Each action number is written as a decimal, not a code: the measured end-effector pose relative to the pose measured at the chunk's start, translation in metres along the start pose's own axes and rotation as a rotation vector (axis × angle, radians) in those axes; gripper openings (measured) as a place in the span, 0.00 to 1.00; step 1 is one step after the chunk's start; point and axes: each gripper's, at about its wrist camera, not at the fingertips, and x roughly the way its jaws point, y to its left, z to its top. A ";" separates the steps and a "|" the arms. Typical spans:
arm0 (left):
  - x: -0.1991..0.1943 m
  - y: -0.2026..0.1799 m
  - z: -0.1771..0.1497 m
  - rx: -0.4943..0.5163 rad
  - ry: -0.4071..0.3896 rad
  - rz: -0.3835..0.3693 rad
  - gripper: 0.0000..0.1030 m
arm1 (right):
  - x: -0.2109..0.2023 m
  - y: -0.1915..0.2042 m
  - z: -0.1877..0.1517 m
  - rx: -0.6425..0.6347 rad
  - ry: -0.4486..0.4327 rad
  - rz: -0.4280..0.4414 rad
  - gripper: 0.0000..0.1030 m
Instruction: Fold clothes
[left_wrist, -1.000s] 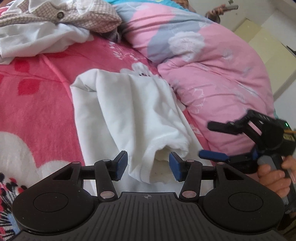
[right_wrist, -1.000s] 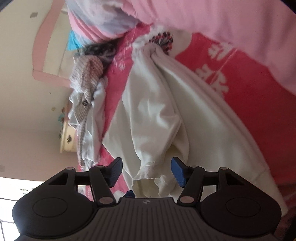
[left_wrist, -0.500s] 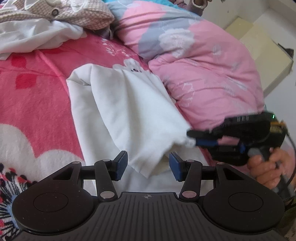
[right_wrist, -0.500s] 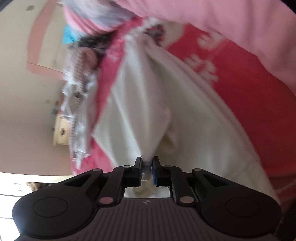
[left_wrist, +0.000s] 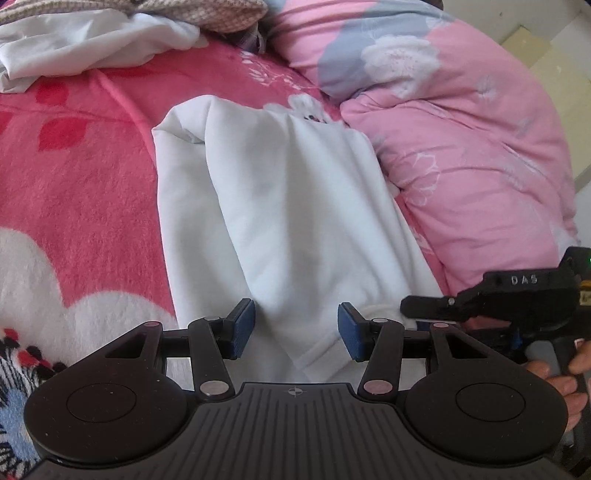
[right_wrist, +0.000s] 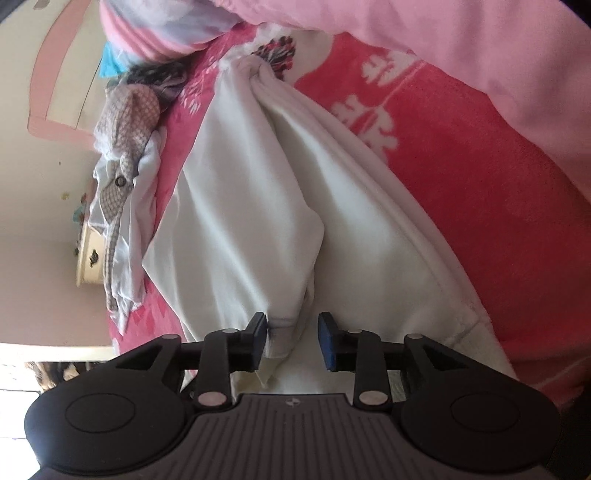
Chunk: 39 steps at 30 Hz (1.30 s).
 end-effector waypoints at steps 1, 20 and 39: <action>0.000 0.001 0.000 -0.002 0.000 0.000 0.48 | 0.001 -0.001 0.001 0.010 -0.002 0.006 0.34; 0.000 0.005 -0.002 -0.007 0.000 -0.012 0.48 | 0.019 0.002 -0.001 0.002 0.014 0.046 0.17; -0.005 0.021 0.005 -0.246 0.038 -0.178 0.49 | 0.005 -0.004 0.004 0.099 -0.007 0.156 0.13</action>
